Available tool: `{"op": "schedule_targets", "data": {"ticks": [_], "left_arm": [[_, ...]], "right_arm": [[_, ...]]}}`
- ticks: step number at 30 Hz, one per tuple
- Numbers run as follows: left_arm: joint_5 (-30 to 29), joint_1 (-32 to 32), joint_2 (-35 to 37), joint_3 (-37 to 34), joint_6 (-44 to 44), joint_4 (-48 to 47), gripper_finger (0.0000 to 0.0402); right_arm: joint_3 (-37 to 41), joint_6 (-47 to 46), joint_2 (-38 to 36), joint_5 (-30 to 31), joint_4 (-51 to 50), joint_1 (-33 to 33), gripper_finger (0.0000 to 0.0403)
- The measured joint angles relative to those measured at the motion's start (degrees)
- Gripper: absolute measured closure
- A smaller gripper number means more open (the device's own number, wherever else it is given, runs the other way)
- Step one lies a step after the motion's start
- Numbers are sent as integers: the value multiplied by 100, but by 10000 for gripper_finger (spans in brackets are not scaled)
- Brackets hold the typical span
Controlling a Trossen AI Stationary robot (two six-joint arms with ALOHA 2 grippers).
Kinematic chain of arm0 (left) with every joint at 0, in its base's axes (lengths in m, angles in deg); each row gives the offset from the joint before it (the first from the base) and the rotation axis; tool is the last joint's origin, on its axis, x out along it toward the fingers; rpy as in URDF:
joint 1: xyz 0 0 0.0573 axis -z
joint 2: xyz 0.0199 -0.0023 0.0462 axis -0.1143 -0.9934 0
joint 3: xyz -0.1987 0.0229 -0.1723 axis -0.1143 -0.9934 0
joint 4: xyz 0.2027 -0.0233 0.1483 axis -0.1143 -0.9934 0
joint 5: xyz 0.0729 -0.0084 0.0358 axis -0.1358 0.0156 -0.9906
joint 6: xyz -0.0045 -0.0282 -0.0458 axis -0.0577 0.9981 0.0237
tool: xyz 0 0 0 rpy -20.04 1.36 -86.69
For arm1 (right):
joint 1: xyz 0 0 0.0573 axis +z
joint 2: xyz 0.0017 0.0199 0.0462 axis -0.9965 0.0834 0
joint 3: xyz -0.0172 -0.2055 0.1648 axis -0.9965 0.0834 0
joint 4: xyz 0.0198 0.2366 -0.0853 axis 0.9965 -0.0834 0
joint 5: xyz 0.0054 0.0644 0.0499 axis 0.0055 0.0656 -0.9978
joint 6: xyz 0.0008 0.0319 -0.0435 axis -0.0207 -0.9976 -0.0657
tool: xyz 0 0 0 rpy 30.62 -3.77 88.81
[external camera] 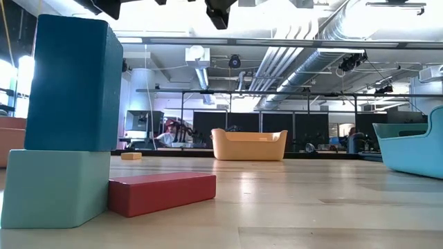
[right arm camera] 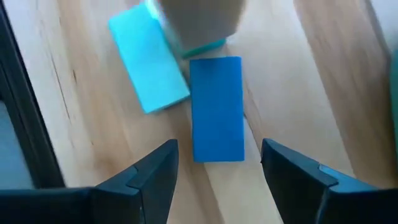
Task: Sort blocks by size
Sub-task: Put the blue medium block into the orange bin
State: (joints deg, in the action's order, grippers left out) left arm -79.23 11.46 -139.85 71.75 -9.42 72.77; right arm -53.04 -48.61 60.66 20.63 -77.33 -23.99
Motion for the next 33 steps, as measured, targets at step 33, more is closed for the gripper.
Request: {"op": "schedule_targets", "data": {"ticks": [33], "left_arm": [[-4, 9, 6, -2, -148, 60, 216]], "right_arm": [[-1565, -2803, 432, 2503, -3799, 1063, 278]]}}
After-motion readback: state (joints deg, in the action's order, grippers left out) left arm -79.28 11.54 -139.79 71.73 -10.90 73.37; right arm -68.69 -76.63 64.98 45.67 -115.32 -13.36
